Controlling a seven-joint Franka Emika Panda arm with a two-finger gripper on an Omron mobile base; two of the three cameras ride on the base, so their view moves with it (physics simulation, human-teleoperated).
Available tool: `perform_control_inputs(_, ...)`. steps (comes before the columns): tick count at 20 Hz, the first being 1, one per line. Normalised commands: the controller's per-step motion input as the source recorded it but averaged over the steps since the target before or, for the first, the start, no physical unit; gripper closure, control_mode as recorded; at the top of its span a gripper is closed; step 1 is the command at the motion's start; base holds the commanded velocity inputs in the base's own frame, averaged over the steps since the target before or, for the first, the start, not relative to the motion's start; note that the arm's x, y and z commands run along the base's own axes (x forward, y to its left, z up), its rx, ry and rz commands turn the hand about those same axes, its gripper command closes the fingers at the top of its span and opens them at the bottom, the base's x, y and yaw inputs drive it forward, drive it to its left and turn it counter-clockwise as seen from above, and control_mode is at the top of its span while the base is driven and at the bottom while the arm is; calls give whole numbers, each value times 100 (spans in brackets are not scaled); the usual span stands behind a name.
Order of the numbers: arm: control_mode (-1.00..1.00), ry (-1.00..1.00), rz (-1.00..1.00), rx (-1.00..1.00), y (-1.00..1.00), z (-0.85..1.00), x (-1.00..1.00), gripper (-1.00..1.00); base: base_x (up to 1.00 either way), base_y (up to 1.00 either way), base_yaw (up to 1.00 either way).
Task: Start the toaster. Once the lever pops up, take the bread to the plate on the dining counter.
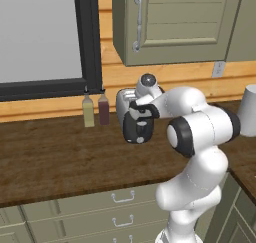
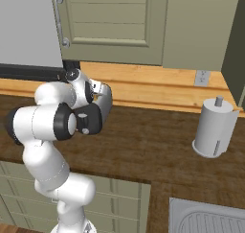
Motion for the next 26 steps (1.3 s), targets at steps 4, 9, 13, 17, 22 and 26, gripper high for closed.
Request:
perform_control_inputs(4, -100, 0, 0, 0, 0, -10, 14, -100, 0, 0, 0)
perform_control_inputs(9, -100, 0, 0, 0, 0, -1, 7, -100, 0, 0, 0)
perform_control_inputs(13, -100, 0, 0, 0, 0, -4, 11, -100, 0, 0, 0)
perform_control_inputs(17, -100, 0, 0, 0, 0, -7, 12, -100, 0, 0, 0)
perform_control_inputs(22, -100, 0, 0, 0, 0, -10, 2, 100, 0, 0, 0)
perform_control_inputs(26, -100, 0, 0, 0, 0, -10, 0, 100, 0, 0, 0)
